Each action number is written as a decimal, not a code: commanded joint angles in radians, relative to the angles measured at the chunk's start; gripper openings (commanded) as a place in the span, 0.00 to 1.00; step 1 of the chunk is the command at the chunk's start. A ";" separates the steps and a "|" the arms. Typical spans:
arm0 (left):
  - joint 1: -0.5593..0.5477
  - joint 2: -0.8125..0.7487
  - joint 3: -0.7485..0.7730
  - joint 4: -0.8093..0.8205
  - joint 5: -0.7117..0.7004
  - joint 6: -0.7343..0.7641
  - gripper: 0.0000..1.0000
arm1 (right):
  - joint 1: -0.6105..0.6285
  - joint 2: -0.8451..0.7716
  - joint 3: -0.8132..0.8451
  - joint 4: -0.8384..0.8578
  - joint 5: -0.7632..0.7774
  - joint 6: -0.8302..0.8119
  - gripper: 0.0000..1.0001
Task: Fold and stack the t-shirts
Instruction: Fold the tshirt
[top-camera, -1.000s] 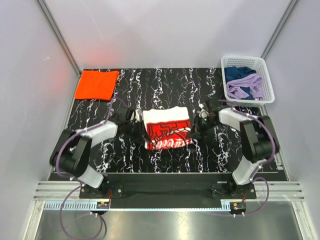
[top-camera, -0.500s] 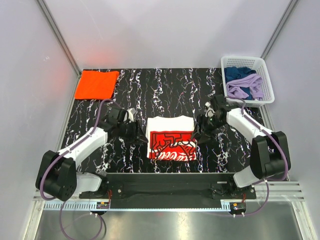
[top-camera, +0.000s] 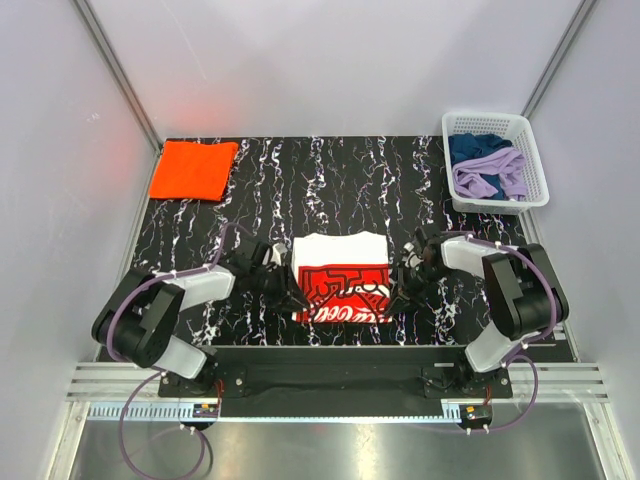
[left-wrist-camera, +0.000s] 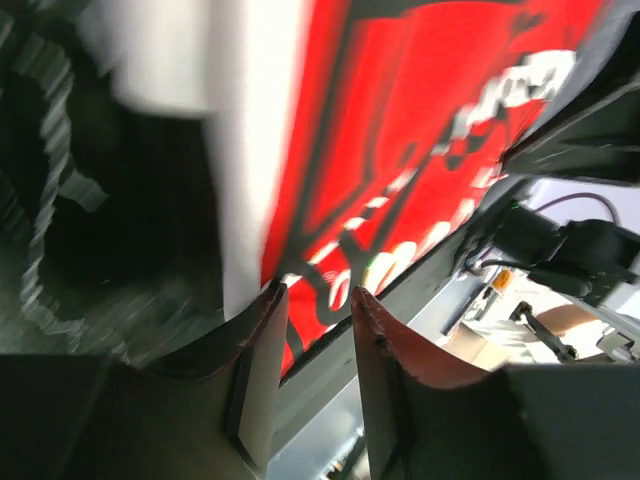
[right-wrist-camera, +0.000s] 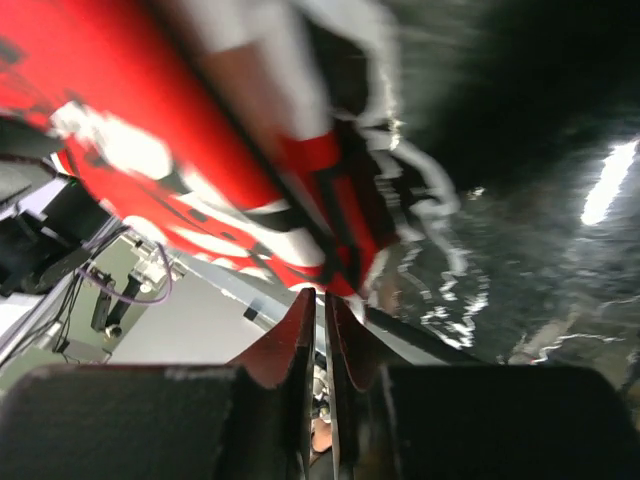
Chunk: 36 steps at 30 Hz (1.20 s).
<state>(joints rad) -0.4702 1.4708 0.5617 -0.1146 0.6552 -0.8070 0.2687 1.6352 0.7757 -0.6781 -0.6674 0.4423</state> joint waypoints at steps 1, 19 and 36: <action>0.001 0.003 -0.020 -0.032 -0.061 0.029 0.39 | -0.002 0.008 -0.012 0.071 0.077 0.030 0.14; 0.007 -0.141 0.161 -0.053 0.055 0.105 0.52 | 0.000 0.064 0.306 0.001 0.017 -0.024 0.32; 0.050 -0.282 0.266 -0.315 -0.169 0.270 0.62 | 0.058 0.144 0.556 -0.179 0.293 -0.128 0.45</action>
<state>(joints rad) -0.4442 1.3155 0.7078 -0.3363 0.5629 -0.6197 0.2829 1.8709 1.2316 -0.7700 -0.4744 0.3443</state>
